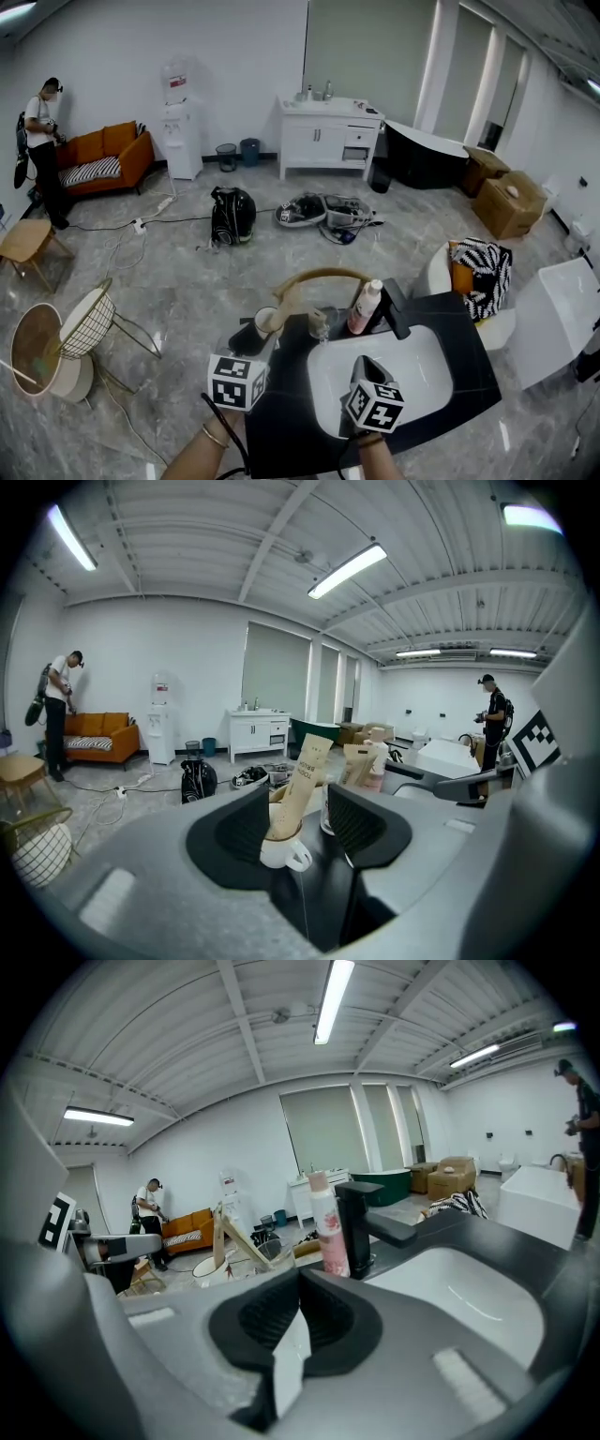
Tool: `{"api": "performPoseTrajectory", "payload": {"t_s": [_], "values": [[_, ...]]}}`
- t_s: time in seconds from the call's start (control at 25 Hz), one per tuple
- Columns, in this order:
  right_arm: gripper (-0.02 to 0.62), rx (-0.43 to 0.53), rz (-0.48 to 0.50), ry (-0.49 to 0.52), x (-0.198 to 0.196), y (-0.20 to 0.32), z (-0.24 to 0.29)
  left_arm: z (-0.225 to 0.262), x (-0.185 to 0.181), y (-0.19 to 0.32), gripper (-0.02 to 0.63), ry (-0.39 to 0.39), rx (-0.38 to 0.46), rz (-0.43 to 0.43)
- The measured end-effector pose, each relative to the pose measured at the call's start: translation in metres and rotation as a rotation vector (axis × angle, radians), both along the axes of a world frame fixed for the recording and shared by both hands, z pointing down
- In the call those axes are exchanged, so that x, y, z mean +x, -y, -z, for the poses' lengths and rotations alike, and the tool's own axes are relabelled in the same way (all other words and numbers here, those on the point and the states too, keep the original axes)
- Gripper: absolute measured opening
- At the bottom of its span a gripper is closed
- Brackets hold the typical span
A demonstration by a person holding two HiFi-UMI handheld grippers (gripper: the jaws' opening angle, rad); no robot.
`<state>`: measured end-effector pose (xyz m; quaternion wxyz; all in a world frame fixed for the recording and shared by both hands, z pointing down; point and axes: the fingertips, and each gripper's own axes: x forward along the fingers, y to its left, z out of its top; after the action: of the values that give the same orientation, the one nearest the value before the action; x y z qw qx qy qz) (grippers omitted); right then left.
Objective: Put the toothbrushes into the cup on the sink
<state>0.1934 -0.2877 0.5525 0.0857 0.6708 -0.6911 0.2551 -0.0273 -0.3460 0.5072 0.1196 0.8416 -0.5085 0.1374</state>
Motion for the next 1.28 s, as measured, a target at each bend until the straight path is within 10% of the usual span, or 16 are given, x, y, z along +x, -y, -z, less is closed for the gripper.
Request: {"api": "performPoseTrajectory", "payload": {"t_s": [1.28], "values": [[0.005,0.145,0.047,-0.084,-0.052,-0.088,0.074,0.034,-0.088,-0.118,0.031,-0.085,0.076,0.159]]}}
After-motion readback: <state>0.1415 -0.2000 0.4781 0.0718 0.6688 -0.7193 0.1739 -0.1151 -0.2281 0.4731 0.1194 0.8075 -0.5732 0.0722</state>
